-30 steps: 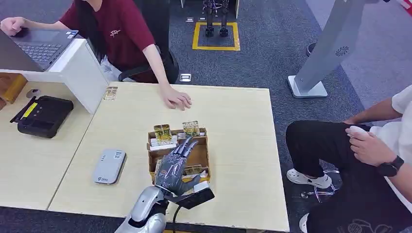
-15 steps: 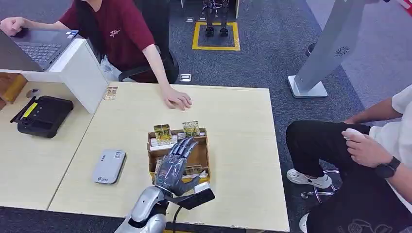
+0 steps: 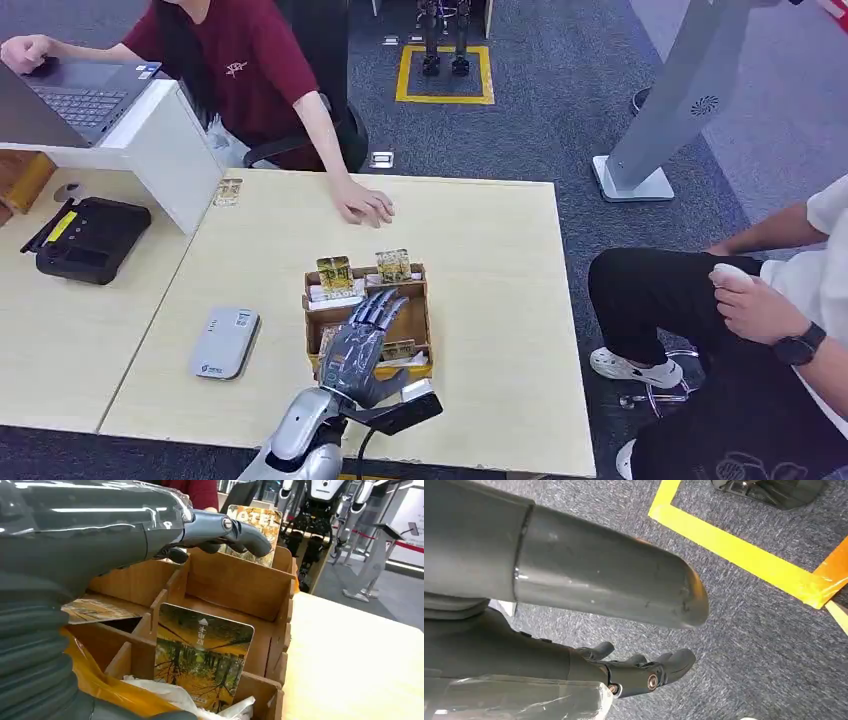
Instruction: Pass the card to the sensor for recognition and then transmit it.
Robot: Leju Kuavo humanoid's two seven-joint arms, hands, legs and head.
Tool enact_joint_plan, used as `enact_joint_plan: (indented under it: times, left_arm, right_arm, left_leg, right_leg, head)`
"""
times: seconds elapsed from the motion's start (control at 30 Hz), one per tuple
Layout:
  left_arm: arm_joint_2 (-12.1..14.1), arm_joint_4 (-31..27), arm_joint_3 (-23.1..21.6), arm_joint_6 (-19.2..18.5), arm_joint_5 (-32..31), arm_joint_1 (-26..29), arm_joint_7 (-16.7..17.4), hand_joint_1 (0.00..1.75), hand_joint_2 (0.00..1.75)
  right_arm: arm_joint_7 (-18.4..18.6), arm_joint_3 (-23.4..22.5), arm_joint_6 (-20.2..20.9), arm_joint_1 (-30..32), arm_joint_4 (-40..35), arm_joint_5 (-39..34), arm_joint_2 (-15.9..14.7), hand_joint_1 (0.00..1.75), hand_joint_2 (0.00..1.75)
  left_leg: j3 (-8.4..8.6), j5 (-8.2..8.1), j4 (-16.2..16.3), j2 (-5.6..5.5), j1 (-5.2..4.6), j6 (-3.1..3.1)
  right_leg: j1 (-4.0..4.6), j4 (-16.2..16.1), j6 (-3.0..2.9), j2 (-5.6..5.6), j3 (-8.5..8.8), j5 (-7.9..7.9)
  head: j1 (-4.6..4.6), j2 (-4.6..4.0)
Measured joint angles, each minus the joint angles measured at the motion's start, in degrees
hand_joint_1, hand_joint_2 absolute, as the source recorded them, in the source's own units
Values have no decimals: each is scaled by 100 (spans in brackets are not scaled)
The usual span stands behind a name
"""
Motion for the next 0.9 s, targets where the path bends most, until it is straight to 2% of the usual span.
enact_joint_plan:
  times: [0.07,0.1,0.13,0.17,0.9]
  left_arm:
    - [0,4,0,0,0,0,0,0,175]
    - [0,11,0,0,0,-1,-2,58,175]
    - [0,15,0,0,0,-1,-2,157,175]
    - [0,17,0,0,0,-1,-2,175,175]
    - [-11,35,0,-83,157,-52,-103,175,175]
  right_arm:
    - [0,2,0,0,0,-7,0,0,0]
    - [0,2,-2,0,0,-7,0,0,0]
    - [0,2,-2,0,0,-7,0,0,0]
    - [0,2,-2,0,0,-7,0,0,0]
    - [22,20,-18,-2,-4,-63,0,0,0]
  left_leg:
    - [0,0,0,0,0,0]
    - [0,0,0,0,0,0]
    - [0,0,0,0,0,0]
    - [0,0,0,0,0,0]
    - [0,0,0,0,0,0]
  right_leg:
    - [0,0,0,0,0,0]
    - [0,0,0,0,0,0]
    - [0,0,0,0,0,0]
    - [0,0,0,0,0,0]
    - [0,0,0,-1,0,0]
  head:
    - [0,-2]
    - [2,-2]
    - [2,-2]
    - [2,-2]
    - [2,-2]
